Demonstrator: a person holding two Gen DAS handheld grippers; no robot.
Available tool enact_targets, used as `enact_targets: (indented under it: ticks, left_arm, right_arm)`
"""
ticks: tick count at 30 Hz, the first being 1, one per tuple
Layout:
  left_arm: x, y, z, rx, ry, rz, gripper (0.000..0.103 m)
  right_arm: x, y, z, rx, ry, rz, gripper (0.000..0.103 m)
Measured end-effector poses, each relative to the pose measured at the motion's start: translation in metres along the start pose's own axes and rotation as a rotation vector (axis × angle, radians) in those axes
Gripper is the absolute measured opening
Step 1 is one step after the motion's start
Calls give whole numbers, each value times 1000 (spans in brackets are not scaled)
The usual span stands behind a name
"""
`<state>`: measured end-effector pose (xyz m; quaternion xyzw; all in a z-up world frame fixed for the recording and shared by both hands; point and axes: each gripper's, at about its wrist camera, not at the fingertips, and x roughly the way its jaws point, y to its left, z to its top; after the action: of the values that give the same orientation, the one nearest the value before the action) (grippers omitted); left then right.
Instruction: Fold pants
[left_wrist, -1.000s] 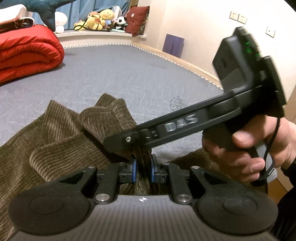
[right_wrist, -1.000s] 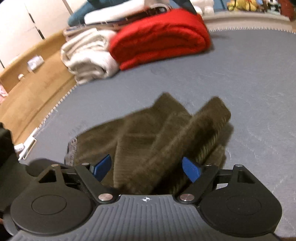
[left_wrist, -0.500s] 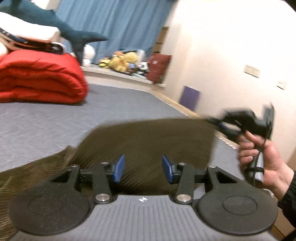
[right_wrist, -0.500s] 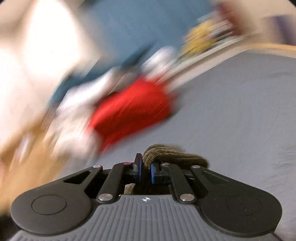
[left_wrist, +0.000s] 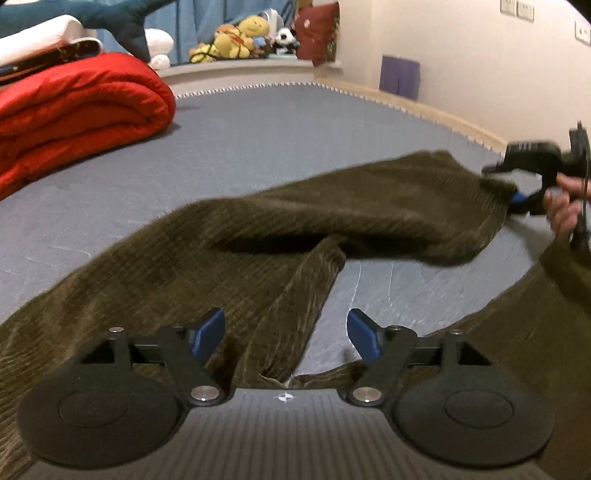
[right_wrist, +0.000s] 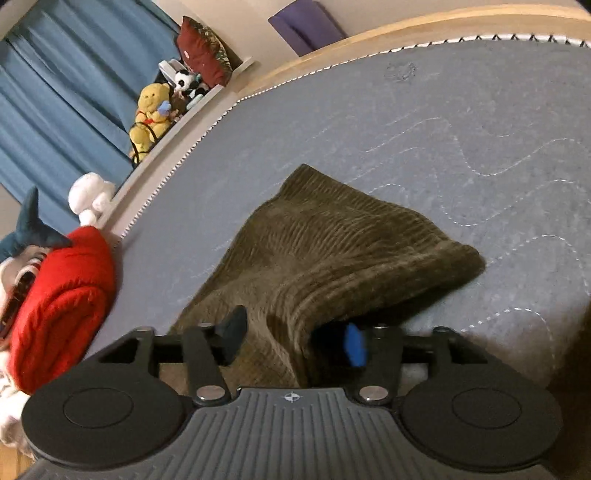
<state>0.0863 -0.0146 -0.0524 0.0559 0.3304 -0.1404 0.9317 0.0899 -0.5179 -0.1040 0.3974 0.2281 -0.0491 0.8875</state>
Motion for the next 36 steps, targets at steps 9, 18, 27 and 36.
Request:
enact_targets:
  ticks: [9,18,27,36]
  left_arm:
    - [31,-2,-8,122,66,54,15]
    - [-23,29,0,308,151,-113,11]
    - [-67,49,3,168,63,-260,38]
    - [-42,49,-31,105,222,-162,42]
  right_arm:
    - [19,-17,23,104,-5,15,16]
    - [-41,1,56,-29,-261,-10,8]
    - [-26,-36,44,-15,-151,-393,28]
    - [-60,-41,40,-13,-193,-439,42]
